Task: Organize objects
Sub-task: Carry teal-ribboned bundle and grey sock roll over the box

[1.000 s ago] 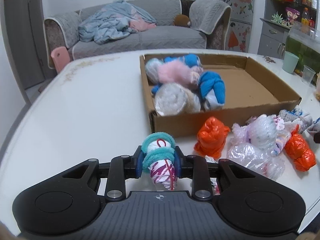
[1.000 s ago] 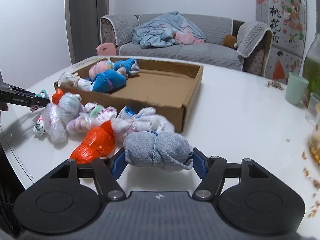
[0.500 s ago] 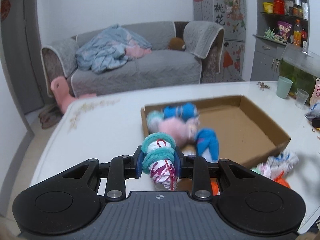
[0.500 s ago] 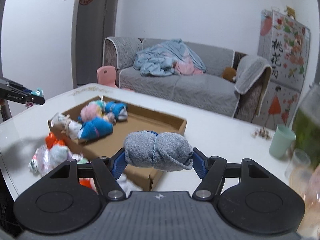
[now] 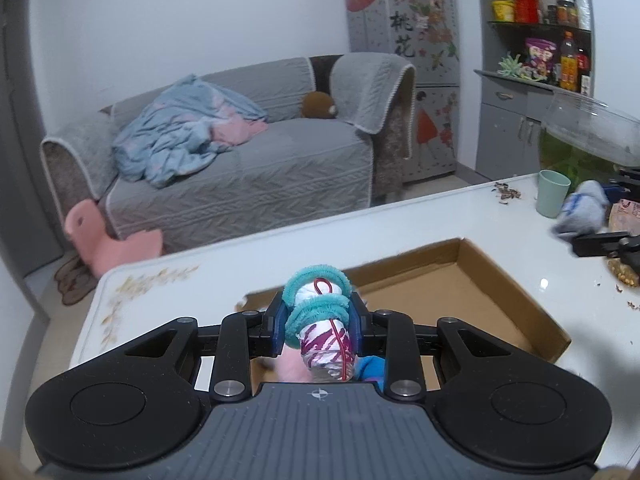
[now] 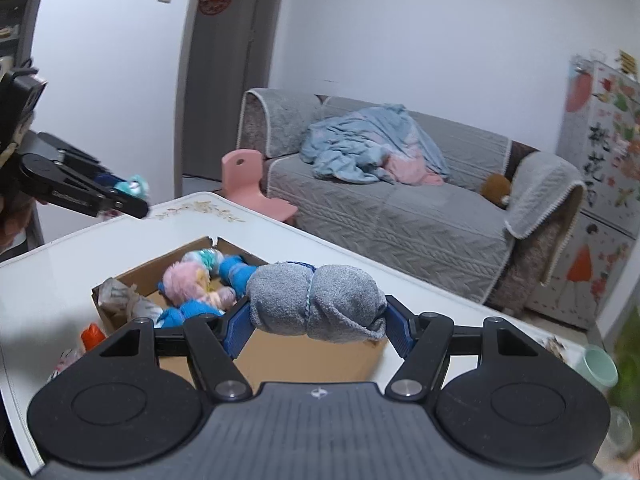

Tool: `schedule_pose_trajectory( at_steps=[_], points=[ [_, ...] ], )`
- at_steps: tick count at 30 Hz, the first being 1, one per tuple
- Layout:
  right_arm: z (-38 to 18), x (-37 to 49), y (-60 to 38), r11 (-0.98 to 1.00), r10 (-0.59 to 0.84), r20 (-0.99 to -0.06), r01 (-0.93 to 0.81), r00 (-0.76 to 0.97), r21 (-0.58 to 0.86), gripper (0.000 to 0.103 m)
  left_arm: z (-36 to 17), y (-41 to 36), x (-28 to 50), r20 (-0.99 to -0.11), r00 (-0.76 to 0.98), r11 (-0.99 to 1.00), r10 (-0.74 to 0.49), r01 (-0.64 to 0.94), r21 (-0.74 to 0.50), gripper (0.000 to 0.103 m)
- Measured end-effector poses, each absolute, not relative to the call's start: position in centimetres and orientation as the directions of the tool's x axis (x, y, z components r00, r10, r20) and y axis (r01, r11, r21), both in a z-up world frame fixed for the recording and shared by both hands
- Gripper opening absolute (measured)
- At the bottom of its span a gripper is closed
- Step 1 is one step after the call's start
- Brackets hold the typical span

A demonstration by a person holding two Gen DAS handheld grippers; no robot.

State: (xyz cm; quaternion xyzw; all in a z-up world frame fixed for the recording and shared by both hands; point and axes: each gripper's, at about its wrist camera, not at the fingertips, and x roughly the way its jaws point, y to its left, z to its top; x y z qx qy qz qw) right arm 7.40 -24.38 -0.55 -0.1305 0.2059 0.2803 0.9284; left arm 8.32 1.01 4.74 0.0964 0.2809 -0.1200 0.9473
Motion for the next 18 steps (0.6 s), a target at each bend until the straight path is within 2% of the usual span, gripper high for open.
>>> schedule_pose_trajectory(
  at_steps=[13, 18],
  points=[
    [-1.7, 14.1, -21.0, 0.765, 0.493, -0.533, -0.634, 0.688, -0.112, 0.064, 1.5, -4.0, 14.8, -0.630, 0.748, 0.924, -0.211, 0.362, 0.121, 0.036],
    [-3.4, 16.5, -20.1, 0.761, 0.468, -0.588, -0.639, 0.660, -0.113, 0.064, -0.6, -4.7, 18.2, -0.689, 0.686, 0.929, -0.233, 0.367, 0.051, 0.036]
  ],
)
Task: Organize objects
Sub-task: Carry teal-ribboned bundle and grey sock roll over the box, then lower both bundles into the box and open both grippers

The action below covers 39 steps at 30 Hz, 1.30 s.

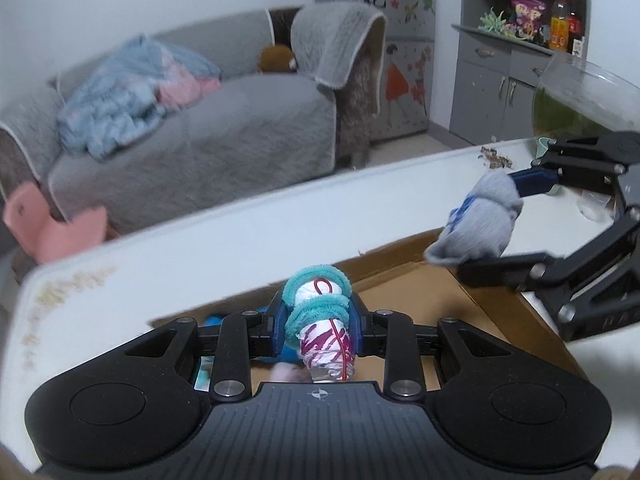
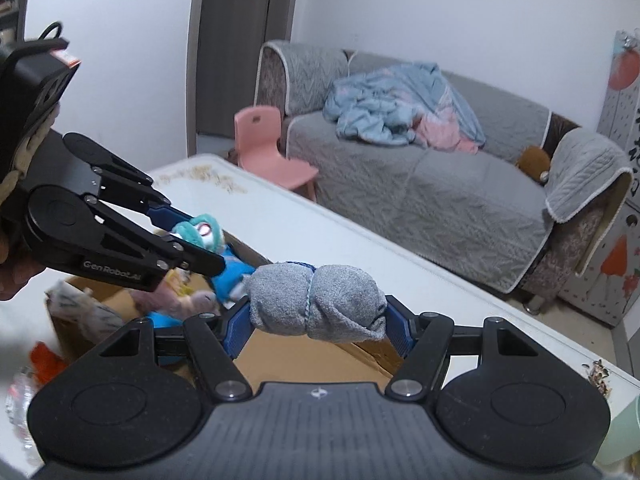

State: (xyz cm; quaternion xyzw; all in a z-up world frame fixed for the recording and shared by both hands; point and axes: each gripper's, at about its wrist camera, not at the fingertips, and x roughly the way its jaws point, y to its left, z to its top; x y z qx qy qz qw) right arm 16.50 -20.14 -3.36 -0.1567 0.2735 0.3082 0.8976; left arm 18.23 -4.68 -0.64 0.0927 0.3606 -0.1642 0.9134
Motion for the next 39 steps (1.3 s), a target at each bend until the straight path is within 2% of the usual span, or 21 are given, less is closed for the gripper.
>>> schedule_pose_trajectory(
  at_steps=[7, 17, 39],
  points=[
    [-5.4, 17.8, -19.4, 0.738, 0.456, -0.642, -0.665, 0.617, -0.115, 0.064, -3.3, -5.6, 20.9, -0.734, 0.634, 0.933, -0.244, 0.359, 0.000, 0.036],
    [-7.9, 19.6, -18.5, 0.716, 0.436, -0.703, -0.690, 0.562, -0.108, 0.064, -6.3, -6.8, 23.4, -0.778, 0.597, 0.936, -0.196, 0.350, 0.033, 0.036],
    [-9.6, 21.6, -17.3, 0.694, 0.410, -0.768, -0.715, 0.493, -0.089, 0.065, -7.5, -7.9, 24.4, -0.772, 0.612, 0.934, -0.169, 0.350, 0.074, 0.040]
  ],
)
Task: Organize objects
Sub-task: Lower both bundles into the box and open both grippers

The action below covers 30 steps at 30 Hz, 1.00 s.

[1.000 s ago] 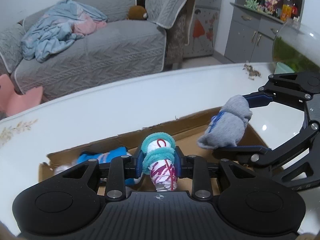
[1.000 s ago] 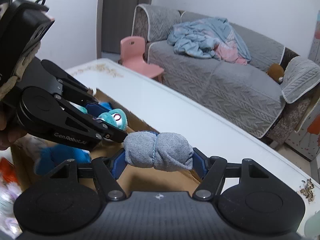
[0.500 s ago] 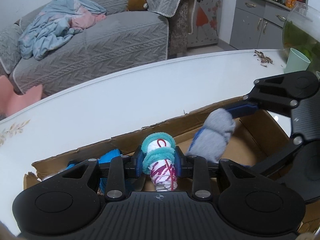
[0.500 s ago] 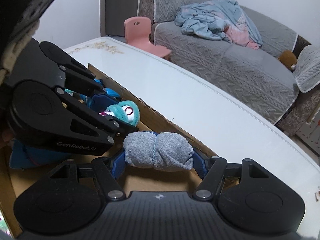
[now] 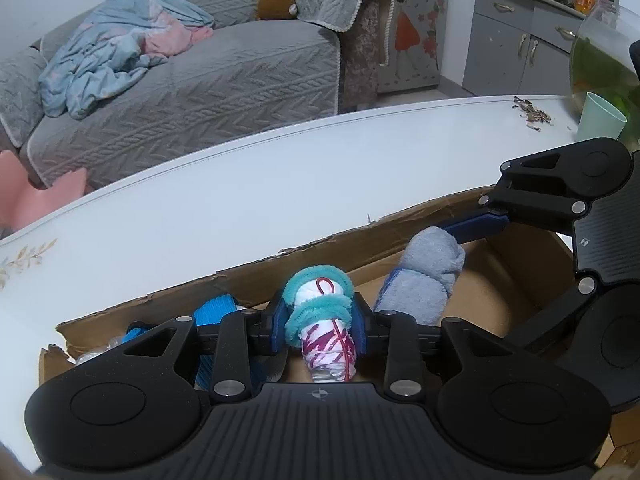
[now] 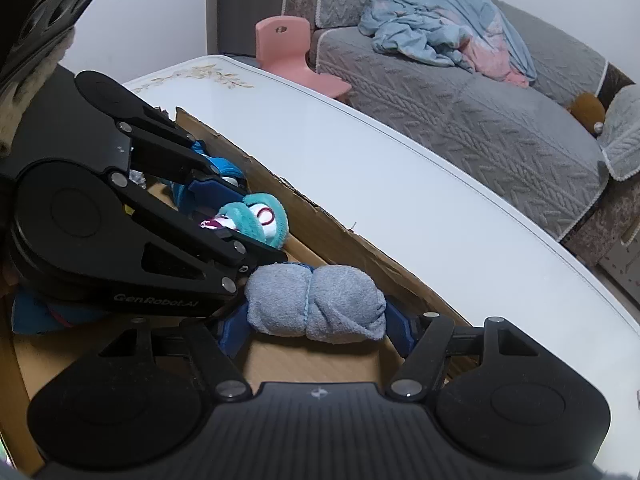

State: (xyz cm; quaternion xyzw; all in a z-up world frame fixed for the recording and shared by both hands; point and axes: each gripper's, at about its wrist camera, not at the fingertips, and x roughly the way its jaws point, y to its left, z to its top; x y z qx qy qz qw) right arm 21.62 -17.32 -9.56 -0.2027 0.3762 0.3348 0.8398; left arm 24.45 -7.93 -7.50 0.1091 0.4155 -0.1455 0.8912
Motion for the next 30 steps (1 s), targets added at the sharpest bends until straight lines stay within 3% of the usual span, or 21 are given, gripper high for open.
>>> schedule_pose_trajectory(
  at_steps=[16, 20, 24, 29, 30],
  points=[
    [-9.5, 22.1, -17.2, 0.704, 0.391, -0.770, -0.703, 0.505, -0.104, 0.075, -7.3, -7.9, 24.1, -0.767, 0.621, 0.935, -0.162, 0.344, 0.082, 0.048],
    [-9.2, 22.2, -17.2, 0.708, 0.384, -0.769, -0.697, 0.511, -0.110, 0.077, -6.8, -7.7, 23.9, -0.763, 0.624, 0.941, -0.169, 0.332, 0.063, 0.055],
    [-9.0, 22.0, -17.3, 0.708, 0.394, -0.762, -0.698, 0.514, -0.104, 0.088, -6.1, -7.2, 23.4, -0.754, 0.628, 0.948, -0.192, 0.316, 0.022, 0.062],
    [-8.6, 21.4, -17.1, 0.701, 0.397, -0.756, -0.704, 0.520, -0.117, 0.089, -5.0, -7.2, 22.5, -0.744, 0.644, 0.951, -0.181, 0.309, 0.036, 0.064],
    [-8.5, 21.3, -17.2, 0.700, 0.399, -0.754, -0.704, 0.522, -0.117, 0.089, -4.8, -7.1, 22.2, -0.737, 0.652, 0.953, -0.175, 0.302, 0.041, 0.070]
  ],
)
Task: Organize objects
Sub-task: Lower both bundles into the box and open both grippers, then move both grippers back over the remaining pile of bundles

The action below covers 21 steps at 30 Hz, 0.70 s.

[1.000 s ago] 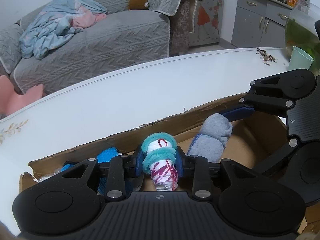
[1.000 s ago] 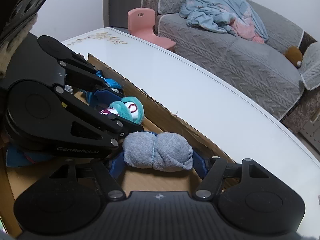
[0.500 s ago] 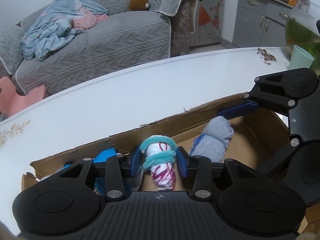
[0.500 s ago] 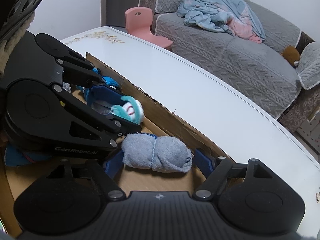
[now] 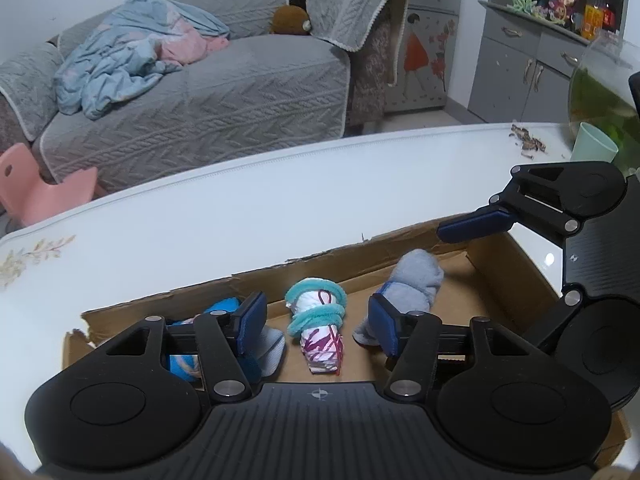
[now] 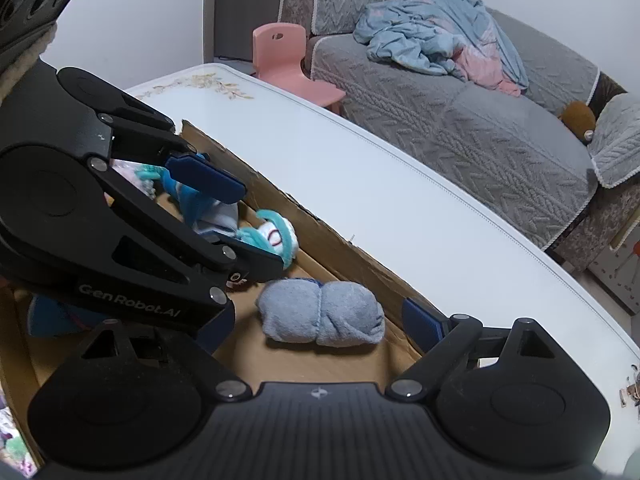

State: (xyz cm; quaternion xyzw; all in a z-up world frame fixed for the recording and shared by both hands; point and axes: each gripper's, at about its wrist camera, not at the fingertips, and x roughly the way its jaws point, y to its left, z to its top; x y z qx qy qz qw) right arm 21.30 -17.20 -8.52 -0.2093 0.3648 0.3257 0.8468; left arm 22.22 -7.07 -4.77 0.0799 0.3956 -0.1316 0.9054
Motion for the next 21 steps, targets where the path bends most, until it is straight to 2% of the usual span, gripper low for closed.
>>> schedule_pose_trajectory(
  at_steps=[3, 21],
  points=[
    [-8.1, 20.9, -17.1, 0.697, 0.406, -0.747, -0.707, 0.526, -0.119, 0.089, -3.9, -6.7, 21.2, -0.713, 0.689, 0.961, -0.132, 0.265, 0.078, 0.081],
    [-5.7, 16.8, -16.0, 0.701, 0.445, -0.702, -0.705, 0.556, -0.114, 0.094, -0.3, -0.7, 15.2, -0.667, 0.743, 0.995, -0.050, 0.093, 0.030, 0.088]
  ],
)
